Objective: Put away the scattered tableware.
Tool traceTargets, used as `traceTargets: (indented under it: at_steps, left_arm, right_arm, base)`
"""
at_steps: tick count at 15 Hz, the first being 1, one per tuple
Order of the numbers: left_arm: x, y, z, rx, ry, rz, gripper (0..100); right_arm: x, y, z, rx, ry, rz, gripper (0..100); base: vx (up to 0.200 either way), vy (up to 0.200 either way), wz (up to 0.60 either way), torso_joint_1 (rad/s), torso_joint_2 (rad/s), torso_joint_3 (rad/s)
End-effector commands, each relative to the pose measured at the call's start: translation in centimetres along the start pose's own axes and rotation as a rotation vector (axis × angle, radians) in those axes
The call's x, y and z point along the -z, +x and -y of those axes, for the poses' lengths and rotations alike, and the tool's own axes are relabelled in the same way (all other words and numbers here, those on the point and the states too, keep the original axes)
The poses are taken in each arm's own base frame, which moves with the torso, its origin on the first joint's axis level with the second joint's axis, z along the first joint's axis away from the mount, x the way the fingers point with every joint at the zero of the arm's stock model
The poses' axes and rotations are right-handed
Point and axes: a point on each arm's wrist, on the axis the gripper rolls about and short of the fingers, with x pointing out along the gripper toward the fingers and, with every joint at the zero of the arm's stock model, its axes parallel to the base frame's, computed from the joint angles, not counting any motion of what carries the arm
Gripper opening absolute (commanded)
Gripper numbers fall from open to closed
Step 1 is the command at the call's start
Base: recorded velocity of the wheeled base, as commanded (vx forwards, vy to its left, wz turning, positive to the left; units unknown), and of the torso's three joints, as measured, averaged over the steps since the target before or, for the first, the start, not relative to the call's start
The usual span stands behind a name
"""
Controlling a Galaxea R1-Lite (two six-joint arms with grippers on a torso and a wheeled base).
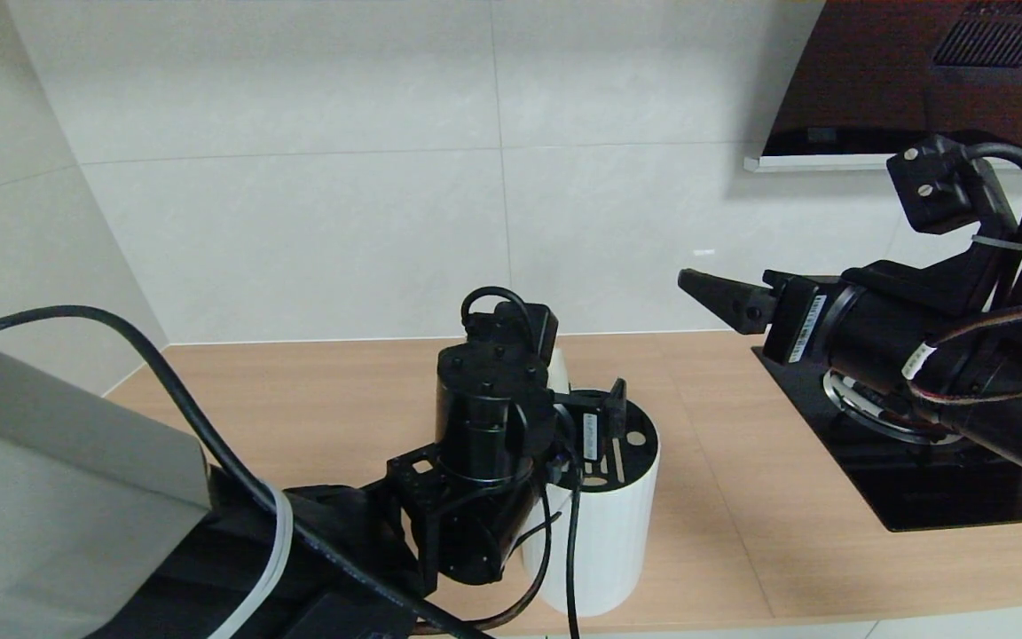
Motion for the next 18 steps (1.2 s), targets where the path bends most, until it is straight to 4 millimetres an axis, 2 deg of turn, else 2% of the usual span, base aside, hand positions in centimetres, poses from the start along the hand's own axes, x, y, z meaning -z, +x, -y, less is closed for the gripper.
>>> traceTargets:
  at_steps: [1,5,7,9,11,12,13,14,15,16,17,18]
  left_arm:
    - [-2.2,-1.1,-0.1,0.008,-0.036,0.083,100]
    - [-7.7,-5.2,-1.1,0.039,-0.063,0.248,100]
    - [-9.9,-7.5,-2.0,0.041,-0.061,0.313,100]
    - [-10.6,-9.1,-2.8,0.038,-0.041,0.338,100]
    - [-11.1,-13.8,-5.9,0.008,0.007,0.38,100]
    - [-10.7,-15.4,-7.5,-0.026,0.013,0.382,100]
    - [-10.7,-15.6,-7.8,-0.031,0.014,0.382,100]
    - [-9.7,-18.8,-10.5,-0.094,0.041,0.388,100]
    - [-9.2,-21.0,-12.2,-0.142,0.055,0.399,100]
    - [-8.8,-22.2,-13.0,-0.169,0.06,0.4,100]
    - [-7.6,-24.6,-14.7,-0.229,0.07,0.395,100]
    - [-6.6,-26.4,-15.5,-0.26,0.073,0.394,100]
  right_arm:
    - [0.0,-0.2,0.0,-0.001,0.001,0.002,100]
    - [0.9,-1.8,1.1,-0.011,-0.088,-0.024,100]
    - [0.6,-2.0,1.8,-0.004,-0.102,-0.005,100]
    - [-0.1,-2.6,1.8,-0.003,-0.098,0.027,100]
    - [-1.5,-7.2,2.1,-0.019,-0.104,0.116,100]
    - [-1.5,-9.0,2.4,-0.013,-0.103,0.14,100]
    - [-1.6,-9.3,2.4,-0.01,-0.102,0.146,100]
    - [-1.2,-13.4,3.6,0.03,-0.132,0.198,100]
    - [-0.5,-16.0,4.2,0.061,-0.17,0.212,100]
    - [-0.1,-17.6,4.6,0.089,-0.178,0.214,100]
    - [0.9,-20.6,5.2,0.157,-0.19,0.213,100]
    - [1.5,-22.5,5.3,0.209,-0.194,0.216,100]
  base:
    - [0.0,0.0,0.0,0.0,0.0,0.0]
    - [0.0,0.0,0.0,0.0,0.0,0.0]
    - [0.0,0.0,0.0,0.0,0.0,0.0]
    - [0.0,0.0,0.0,0.0,0.0,0.0]
    - [0.0,0.0,0.0,0.0,0.0,0.0]
    - [0.0,0.0,0.0,0.0,0.0,0.0]
    - [0.0,0.0,0.0,0.0,0.0,0.0]
    - [0.0,0.0,0.0,0.0,0.0,0.0]
    - [0.0,0.0,0.0,0.0,0.0,0.0]
    - [0.0,0.0,0.0,0.0,0.0,0.0]
    - [0.0,0.0,0.0,0.0,0.0,0.0]
    - [0.0,0.0,0.0,0.0,0.0,0.0]
